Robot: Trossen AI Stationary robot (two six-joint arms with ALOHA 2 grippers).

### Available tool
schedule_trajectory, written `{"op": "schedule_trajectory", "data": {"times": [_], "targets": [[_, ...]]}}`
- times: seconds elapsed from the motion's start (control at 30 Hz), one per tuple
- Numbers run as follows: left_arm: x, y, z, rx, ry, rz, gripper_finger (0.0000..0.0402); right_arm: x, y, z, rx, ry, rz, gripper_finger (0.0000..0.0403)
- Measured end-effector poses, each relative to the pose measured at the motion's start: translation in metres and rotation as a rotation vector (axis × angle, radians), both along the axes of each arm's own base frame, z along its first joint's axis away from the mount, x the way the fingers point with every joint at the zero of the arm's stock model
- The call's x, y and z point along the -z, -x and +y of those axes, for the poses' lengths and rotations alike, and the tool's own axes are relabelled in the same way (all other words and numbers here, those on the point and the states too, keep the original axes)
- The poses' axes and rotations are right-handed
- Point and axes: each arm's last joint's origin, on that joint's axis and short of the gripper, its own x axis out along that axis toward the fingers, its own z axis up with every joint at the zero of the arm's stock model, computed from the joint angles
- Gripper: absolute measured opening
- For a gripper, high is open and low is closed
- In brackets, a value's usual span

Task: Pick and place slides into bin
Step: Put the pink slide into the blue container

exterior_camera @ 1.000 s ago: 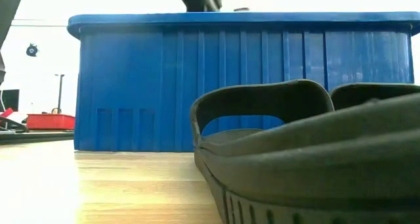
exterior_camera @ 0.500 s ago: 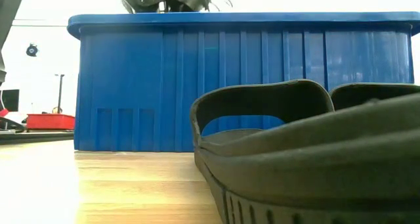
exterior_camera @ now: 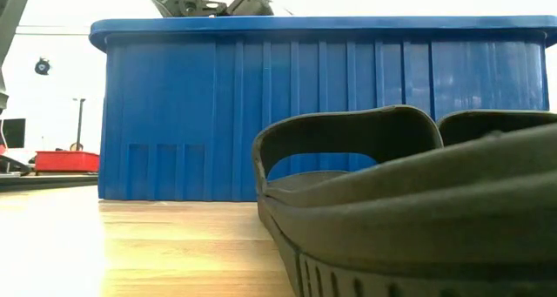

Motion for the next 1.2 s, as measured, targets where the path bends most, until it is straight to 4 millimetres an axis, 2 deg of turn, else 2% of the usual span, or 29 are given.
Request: {"op": "schedule_trajectory", "data": {"times": [0.13, 0.53, 0.67, 0.83, 1.2], "targets": [[0.004, 0.000, 0.005, 0.065, 0.064, -0.023, 0.0001, 0.000, 0.000, 0.000, 0.000, 0.000, 0.000, 0.0064], [0.011, 0.004, 0.011, 0.050, 0.089, 0.030, 0.0001, 0.000, 0.000, 0.000, 0.005, -0.004, -0.003, 0.0059], [0.013, 0.006, 0.011, 0.045, 0.097, 0.057, 0.0019, 0.000, 0.000, 0.000, 0.008, -0.008, -0.005, 0.0057], [0.016, 0.008, 0.011, 0.053, 0.120, 0.102, 0.0081, 0.000, 0.000, 0.000, 0.008, -0.008, -0.006, 0.0058], [0.017, 0.007, 0.006, 0.184, 0.218, 0.096, 0.0282, 0.000, 0.000, 0.000, 0.007, -0.007, -0.006, 0.0058]]}}
